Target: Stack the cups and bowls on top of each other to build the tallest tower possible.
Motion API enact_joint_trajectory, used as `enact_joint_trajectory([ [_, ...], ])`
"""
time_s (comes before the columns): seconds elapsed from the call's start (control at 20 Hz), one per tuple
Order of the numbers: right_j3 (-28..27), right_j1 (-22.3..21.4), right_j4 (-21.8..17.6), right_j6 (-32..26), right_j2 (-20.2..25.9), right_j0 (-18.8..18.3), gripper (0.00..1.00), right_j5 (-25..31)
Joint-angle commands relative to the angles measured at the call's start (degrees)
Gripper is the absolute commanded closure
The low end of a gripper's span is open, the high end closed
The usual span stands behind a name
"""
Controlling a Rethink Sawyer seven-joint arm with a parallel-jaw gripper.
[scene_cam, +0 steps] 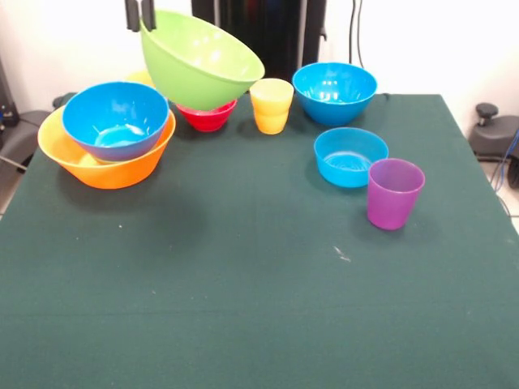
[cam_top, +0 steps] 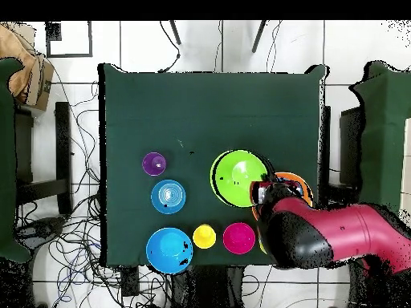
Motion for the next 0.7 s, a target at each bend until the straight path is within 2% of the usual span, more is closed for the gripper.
enact_joint_trajectory([
  [0.05,-1.69,5.42,-4.71,-20.41,2.34,-0.29,1.00,8.35],
  [0.7,-2.55,6.95,-7.28,-20.42,0.71,-0.15,1.00,7.01],
])
